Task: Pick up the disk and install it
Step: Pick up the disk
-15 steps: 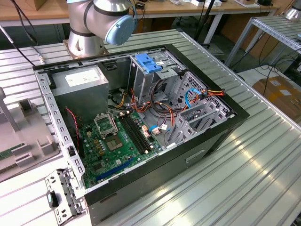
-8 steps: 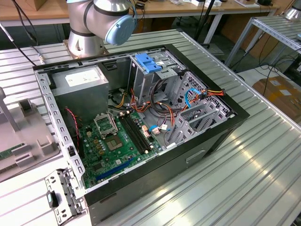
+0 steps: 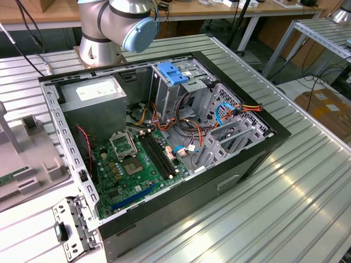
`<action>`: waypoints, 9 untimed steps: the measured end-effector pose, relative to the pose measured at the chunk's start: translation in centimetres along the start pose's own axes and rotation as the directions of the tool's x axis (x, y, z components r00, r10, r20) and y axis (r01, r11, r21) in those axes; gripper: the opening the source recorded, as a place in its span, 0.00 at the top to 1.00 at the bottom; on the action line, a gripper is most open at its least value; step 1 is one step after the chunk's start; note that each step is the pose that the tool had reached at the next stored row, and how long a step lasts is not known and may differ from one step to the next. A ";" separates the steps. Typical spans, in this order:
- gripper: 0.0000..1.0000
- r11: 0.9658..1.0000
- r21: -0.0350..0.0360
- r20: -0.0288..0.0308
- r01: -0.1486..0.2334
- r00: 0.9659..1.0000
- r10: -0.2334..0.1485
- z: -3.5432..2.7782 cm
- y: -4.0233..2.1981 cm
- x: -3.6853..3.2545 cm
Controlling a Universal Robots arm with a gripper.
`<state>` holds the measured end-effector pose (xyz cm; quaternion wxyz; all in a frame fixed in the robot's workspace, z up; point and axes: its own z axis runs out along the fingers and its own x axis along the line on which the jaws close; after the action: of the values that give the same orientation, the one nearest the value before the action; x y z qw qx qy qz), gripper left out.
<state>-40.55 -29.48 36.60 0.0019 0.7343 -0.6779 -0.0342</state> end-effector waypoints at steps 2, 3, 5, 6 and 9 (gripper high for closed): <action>0.63 1.000 0.000 0.000 0.000 1.000 0.000 -0.26 0.01 -0.01; 0.63 1.000 0.000 0.000 0.000 1.000 0.000 -0.36 0.02 -0.02; 0.63 1.000 0.000 0.000 0.000 1.000 0.000 -0.76 0.04 -0.04; 0.63 1.000 0.000 0.000 0.000 1.000 0.000 -0.91 0.04 -0.04; 0.63 1.000 0.000 0.000 0.000 1.000 0.000 -1.25 0.06 -0.06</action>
<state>-40.55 -29.48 37.86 0.0018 0.7343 -0.6779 -0.0342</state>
